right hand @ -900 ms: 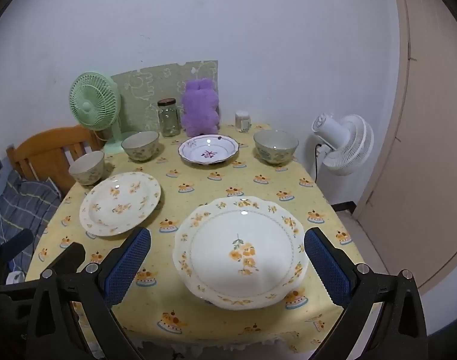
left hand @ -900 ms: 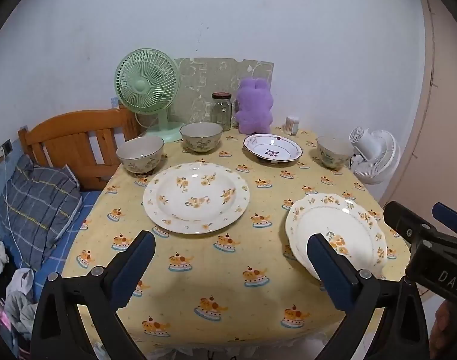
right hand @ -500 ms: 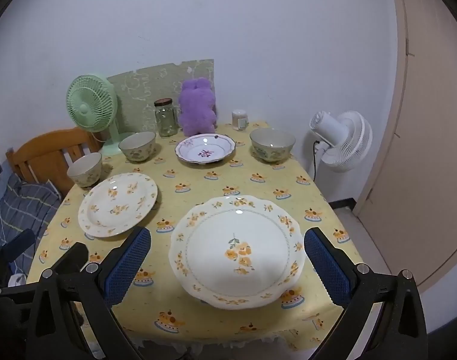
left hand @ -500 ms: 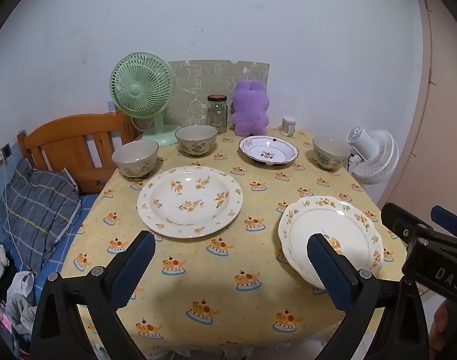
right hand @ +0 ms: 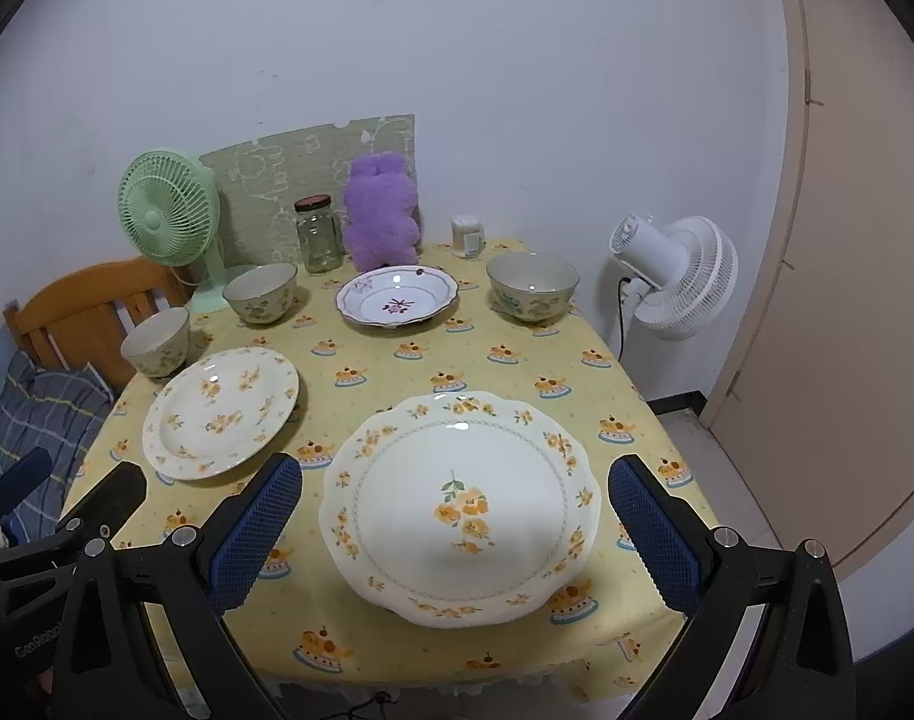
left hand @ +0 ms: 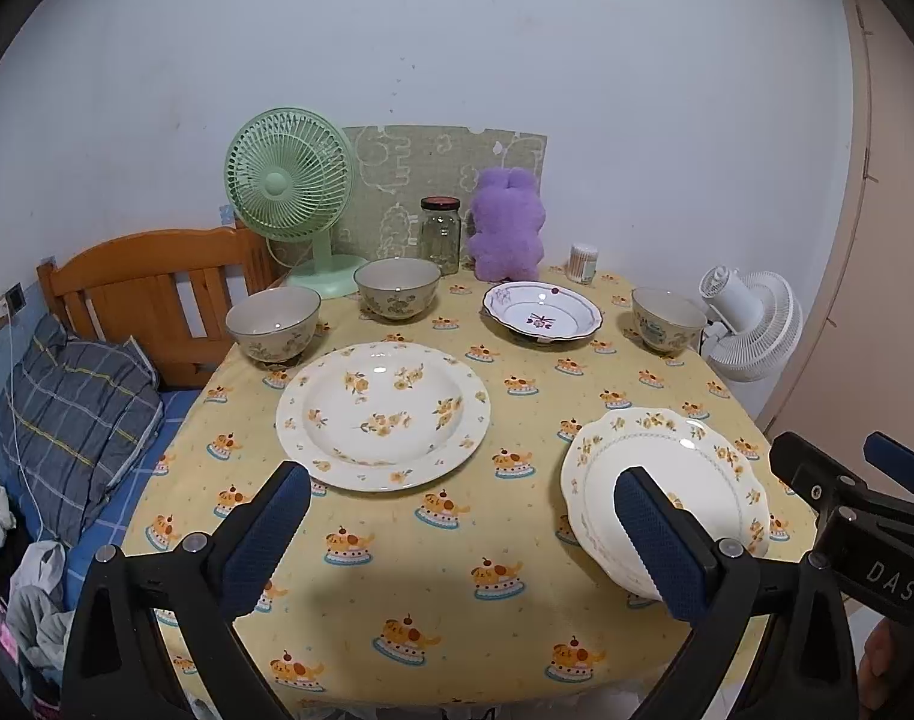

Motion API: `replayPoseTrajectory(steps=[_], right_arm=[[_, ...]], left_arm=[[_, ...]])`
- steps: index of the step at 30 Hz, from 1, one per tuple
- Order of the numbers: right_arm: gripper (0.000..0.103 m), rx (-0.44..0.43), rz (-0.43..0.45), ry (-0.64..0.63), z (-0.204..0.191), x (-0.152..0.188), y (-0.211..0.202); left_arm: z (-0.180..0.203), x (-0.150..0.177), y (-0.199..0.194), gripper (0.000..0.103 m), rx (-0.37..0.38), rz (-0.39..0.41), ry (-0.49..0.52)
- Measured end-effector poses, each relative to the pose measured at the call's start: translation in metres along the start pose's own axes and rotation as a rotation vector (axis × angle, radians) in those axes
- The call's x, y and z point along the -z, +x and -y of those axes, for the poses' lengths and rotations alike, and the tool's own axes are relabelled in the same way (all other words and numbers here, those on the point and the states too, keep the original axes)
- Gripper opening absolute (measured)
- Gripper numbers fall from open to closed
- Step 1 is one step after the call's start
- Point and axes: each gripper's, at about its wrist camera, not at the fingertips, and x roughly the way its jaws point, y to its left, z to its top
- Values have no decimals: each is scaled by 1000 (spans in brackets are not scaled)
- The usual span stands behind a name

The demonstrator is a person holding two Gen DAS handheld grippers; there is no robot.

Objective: Organize plates and bowls

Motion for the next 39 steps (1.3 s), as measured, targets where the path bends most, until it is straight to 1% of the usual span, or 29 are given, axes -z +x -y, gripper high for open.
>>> replayPoseTrajectory(steps=[23,39], right_arm=[[103,2,8,-23,-6,0,1],[103,3,13,-24,-5,3,0]], left_arm=[[-8,-1,0,102,-4,-11,-8],[-6,-2,1,102,0,-16,-6]])
